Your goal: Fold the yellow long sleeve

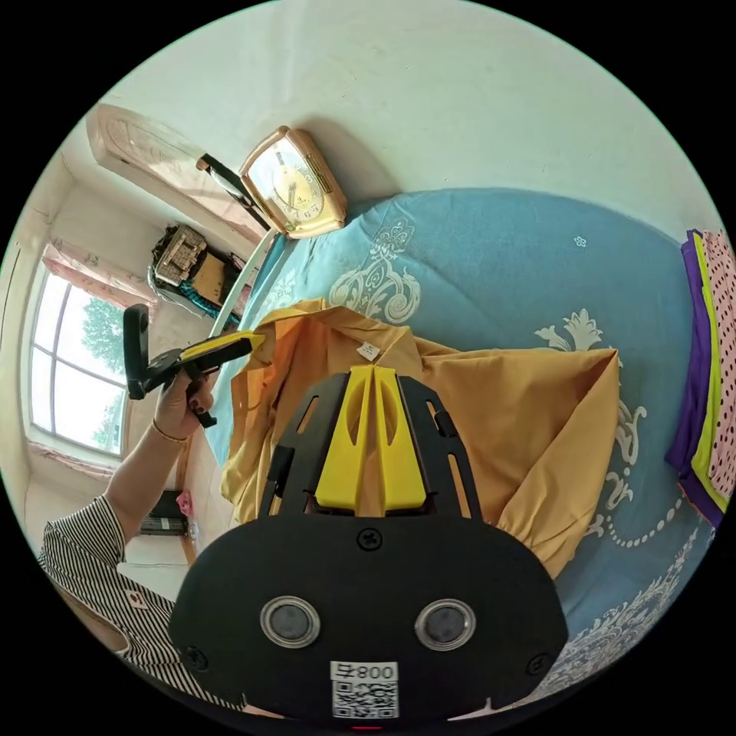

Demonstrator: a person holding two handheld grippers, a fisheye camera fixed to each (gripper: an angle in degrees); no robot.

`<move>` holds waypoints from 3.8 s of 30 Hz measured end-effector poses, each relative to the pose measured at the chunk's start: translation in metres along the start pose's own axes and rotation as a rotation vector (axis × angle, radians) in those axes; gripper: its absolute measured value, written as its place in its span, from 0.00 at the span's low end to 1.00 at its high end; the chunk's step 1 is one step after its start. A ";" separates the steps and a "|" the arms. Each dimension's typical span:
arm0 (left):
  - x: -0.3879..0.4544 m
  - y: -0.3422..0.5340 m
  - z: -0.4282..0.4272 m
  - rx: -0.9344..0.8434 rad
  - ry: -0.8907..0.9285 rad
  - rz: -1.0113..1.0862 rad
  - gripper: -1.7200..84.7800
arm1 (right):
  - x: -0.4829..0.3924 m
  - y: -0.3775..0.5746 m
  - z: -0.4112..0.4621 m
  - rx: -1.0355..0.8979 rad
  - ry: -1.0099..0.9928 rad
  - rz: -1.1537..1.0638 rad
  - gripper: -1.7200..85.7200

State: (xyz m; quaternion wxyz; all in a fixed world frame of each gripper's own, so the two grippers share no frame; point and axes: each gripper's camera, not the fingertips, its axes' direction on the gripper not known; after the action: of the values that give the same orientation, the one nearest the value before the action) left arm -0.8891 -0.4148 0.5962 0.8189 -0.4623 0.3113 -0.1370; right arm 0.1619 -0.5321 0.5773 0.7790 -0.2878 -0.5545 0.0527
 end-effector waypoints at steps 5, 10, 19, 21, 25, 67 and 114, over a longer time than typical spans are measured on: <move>-0.016 -0.024 0.005 0.053 0.087 -0.061 0.04 | 0.004 -0.024 -0.005 0.046 -0.019 0.004 0.02; -0.038 -0.037 0.042 -0.057 0.159 -0.144 0.05 | 0.015 -0.037 0.014 -0.004 0.014 0.027 0.02; -0.079 0.035 0.014 -0.099 0.212 -0.056 0.11 | 0.062 0.042 -0.008 -0.016 0.039 0.055 0.03; -0.098 0.073 -0.010 -0.074 0.233 -0.066 0.10 | 0.073 0.071 -0.024 0.004 -0.007 0.078 0.03; -0.122 0.132 -0.039 -0.069 0.241 -0.098 0.08 | 0.082 0.133 -0.047 0.014 -0.014 0.096 0.03; -0.259 0.520 -0.053 -0.040 0.093 -0.782 0.05 | -0.051 0.517 -0.046 -0.021 -0.101 0.179 0.06; -0.089 0.504 0.045 -0.320 -0.016 -0.273 0.04 | -0.033 0.450 0.080 -0.300 0.232 0.068 0.02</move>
State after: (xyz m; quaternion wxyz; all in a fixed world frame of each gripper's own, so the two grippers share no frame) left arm -0.9613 -0.0696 0.2229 0.7113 -0.6255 0.2569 -0.1917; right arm 0.1841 -0.1414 0.3396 0.7839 -0.4232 -0.4528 -0.0379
